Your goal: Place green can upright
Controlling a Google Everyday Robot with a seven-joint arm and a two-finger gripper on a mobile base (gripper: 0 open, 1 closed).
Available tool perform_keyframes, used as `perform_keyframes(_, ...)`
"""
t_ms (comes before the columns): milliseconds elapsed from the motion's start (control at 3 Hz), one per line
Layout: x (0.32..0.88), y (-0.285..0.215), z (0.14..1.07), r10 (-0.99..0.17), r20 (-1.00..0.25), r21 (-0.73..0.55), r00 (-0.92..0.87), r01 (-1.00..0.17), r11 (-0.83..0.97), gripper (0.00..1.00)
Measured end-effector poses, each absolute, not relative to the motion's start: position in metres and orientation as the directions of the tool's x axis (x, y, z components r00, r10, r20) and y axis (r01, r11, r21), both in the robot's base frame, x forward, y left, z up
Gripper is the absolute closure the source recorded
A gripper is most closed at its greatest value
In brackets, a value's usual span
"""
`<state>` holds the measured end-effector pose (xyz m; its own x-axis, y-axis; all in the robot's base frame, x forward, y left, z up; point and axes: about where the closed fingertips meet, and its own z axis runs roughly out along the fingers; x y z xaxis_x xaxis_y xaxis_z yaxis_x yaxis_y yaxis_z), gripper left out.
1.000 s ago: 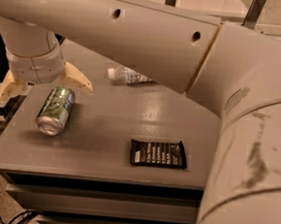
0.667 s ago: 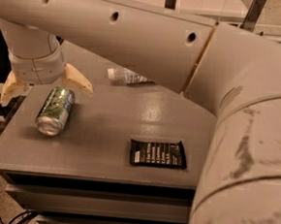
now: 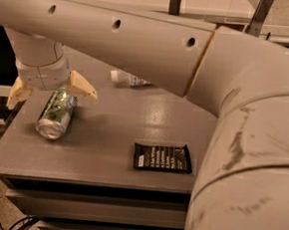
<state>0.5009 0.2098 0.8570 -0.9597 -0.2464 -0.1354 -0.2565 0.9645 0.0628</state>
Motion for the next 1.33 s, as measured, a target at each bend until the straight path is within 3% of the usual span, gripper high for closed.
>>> perform_keyframes(333, 0.506, 0.209, 0.849, -0.229, -0.131, 0.063, -0.965, -0.239, 0.969, 0.0)
perform_keyframes(667, 0.511, 0.21, 0.842, -0.227, -0.124, 0.066, -0.966, -0.237, 0.969, 0.18)
perform_keyframes(1333, 0.517, 0.215, 0.841, -0.269, -0.136, 0.063, -0.953, -0.279, 0.958, 0.65)
